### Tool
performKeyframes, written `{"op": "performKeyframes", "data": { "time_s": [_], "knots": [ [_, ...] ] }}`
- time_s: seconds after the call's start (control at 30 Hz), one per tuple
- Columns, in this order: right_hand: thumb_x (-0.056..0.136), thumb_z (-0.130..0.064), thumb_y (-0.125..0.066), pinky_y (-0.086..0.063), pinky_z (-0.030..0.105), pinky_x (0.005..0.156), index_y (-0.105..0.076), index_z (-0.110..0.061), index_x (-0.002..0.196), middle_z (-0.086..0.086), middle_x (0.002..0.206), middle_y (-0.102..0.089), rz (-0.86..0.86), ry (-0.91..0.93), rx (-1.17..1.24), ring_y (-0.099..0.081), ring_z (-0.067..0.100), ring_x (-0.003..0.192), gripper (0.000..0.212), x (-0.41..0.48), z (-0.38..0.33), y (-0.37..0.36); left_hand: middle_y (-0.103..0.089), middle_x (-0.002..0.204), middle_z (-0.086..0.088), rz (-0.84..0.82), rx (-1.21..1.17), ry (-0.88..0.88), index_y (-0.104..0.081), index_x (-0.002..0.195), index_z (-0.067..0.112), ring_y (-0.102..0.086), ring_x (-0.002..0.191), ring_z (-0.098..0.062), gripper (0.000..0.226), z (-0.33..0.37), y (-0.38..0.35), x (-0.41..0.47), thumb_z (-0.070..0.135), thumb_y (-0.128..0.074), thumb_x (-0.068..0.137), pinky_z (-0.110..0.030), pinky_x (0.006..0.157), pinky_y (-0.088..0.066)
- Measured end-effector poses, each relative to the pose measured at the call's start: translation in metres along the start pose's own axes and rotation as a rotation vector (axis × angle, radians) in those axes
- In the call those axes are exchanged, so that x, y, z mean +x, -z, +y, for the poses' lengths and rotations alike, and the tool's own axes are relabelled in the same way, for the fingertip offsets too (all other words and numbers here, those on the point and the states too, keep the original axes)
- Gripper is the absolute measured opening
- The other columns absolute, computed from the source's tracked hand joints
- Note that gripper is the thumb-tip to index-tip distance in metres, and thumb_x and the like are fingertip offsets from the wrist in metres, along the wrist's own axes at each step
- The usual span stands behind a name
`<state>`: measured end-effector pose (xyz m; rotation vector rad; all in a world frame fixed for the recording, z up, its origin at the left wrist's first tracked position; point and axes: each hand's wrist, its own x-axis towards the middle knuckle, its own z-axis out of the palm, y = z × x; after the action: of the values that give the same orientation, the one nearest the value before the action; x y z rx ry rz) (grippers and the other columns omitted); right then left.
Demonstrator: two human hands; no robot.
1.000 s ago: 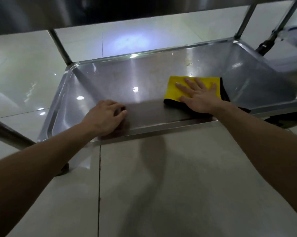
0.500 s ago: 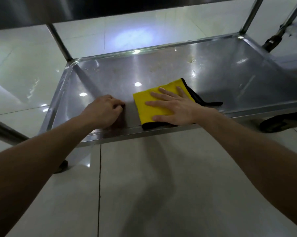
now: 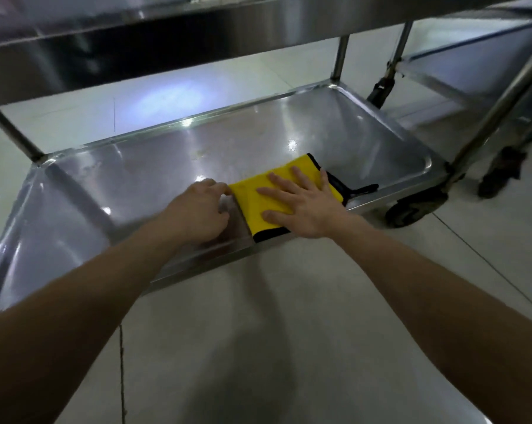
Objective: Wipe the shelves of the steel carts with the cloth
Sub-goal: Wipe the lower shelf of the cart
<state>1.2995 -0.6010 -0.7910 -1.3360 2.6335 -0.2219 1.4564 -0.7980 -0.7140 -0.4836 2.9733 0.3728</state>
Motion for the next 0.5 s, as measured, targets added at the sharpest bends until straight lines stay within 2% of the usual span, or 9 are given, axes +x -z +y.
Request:
{"op": "performKeyframes", "data": {
  "time_s": [0.13, 0.27, 0.37, 0.5],
  "knots": [
    [0.085, -0.096, -0.016, 0.012, 0.071, 0.126, -0.010, -0.067, 0.161, -0.026, 0.177, 0.005, -0.002, -0.123, -0.005, 0.011, 0.022, 0.167, 0.082, -0.010, 0.076, 0.014, -0.049, 0.157, -0.010, -0.051, -0.014, 0.006, -0.047, 0.159, 0.030, -0.047, 0.145, -0.032, 0.073, 0.031, -0.002, 0.031, 0.052, -0.073, 0.095, -0.048, 0.120, -0.042],
    [0.078, -0.099, -0.013, 0.012, 0.070, 0.126, -0.009, -0.070, 0.159, -0.029, 0.176, 0.006, -0.017, -0.185, 0.041, 0.012, 0.018, 0.166, 0.086, -0.008, 0.140, 0.027, -0.050, 0.154, -0.012, -0.124, 0.062, 0.031, -0.039, 0.165, 0.036, -0.049, 0.143, -0.034, 0.095, 0.057, 0.001, 0.061, 0.054, -0.087, 0.084, -0.047, 0.117, -0.045],
    [0.077, -0.098, -0.014, 0.012, 0.070, 0.126, -0.009, -0.070, 0.159, -0.031, 0.175, 0.006, -0.007, -0.250, 0.046, 0.012, 0.017, 0.166, 0.087, -0.001, 0.187, 0.036, -0.056, 0.144, -0.010, -0.178, 0.101, 0.057, -0.052, 0.157, 0.034, -0.055, 0.135, -0.032, 0.086, 0.064, 0.000, 0.074, 0.049, -0.091, 0.082, -0.039, 0.109, -0.050],
    [0.081, -0.093, -0.017, 0.012, 0.073, 0.125, -0.012, -0.067, 0.160, -0.028, 0.177, 0.002, 0.021, -0.321, 0.031, 0.009, 0.020, 0.166, 0.083, 0.030, 0.214, 0.043, -0.051, 0.148, -0.006, -0.186, 0.109, 0.048, -0.052, 0.157, 0.040, -0.053, 0.137, -0.032, 0.083, 0.058, -0.005, 0.075, 0.054, -0.088, 0.083, -0.048, 0.112, -0.049]
  ]
}}
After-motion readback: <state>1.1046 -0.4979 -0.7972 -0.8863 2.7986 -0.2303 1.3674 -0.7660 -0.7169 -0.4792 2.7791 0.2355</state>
